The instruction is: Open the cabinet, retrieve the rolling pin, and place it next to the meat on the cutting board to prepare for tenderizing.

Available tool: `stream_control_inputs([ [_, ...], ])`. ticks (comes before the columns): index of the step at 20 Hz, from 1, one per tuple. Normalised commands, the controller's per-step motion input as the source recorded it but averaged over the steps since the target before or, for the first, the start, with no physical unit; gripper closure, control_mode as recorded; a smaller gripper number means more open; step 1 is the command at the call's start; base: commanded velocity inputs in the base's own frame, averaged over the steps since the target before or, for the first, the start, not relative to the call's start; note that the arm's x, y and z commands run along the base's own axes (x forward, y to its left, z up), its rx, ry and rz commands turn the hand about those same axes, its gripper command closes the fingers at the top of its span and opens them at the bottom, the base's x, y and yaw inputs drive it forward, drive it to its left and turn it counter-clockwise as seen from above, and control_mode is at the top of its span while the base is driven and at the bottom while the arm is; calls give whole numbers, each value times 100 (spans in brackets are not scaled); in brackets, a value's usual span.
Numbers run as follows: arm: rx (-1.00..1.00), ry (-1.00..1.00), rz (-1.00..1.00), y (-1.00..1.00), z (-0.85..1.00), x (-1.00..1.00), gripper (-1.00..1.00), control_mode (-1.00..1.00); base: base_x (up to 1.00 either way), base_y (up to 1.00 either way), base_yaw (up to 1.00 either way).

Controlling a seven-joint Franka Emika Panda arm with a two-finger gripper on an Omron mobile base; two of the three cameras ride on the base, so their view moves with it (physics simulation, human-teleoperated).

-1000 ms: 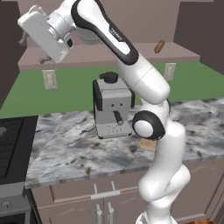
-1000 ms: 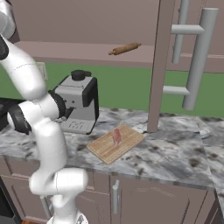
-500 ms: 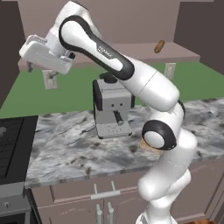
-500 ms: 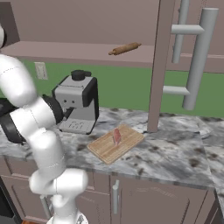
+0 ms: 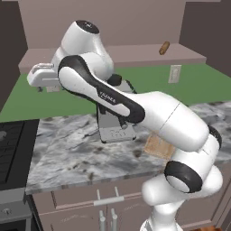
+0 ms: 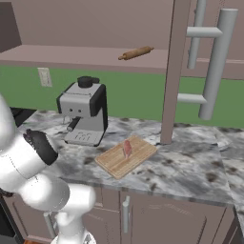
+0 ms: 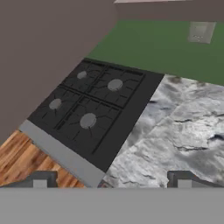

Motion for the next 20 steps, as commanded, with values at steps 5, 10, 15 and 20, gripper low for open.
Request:
stream_control_inputs([
  [5, 3, 1, -24, -57, 15, -39, -100, -100, 0, 0, 0],
  [10, 0, 1, -34, -67, 1, -33, -100, -100, 0, 0, 0],
  [15, 1, 1, -42, -69, 9, -28, -100, -100, 0, 0, 0],
  [20, 2, 4, -45, -67, 22, -22, -100, -100, 0, 0, 0],
])
